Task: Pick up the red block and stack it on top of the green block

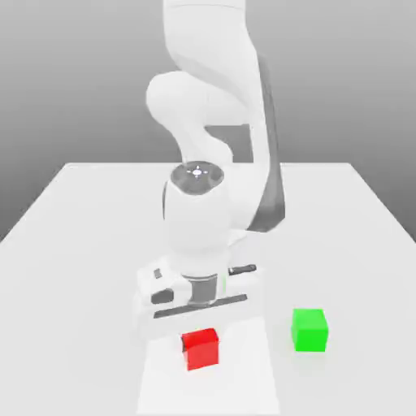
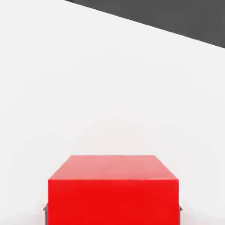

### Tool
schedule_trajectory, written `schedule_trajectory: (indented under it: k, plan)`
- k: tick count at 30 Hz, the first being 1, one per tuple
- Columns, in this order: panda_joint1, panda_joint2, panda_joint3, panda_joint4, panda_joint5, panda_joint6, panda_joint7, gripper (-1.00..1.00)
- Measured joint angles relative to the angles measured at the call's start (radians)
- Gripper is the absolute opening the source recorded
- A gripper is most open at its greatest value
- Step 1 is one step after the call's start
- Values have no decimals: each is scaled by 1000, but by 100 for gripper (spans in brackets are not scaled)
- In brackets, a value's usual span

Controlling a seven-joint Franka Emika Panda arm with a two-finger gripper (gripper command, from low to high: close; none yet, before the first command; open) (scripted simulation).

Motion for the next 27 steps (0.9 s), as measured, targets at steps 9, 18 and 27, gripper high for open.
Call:
schedule_trajectory:
  k: [9, 18, 27]
  plan:
    - [65, -250, 23, -37, -24, -212, 81, -100]
    - [295, -342, 187, -53, -11, -287, 433, -100]
    - [305, -161, 167, -46, -98, -115, 513, 100]
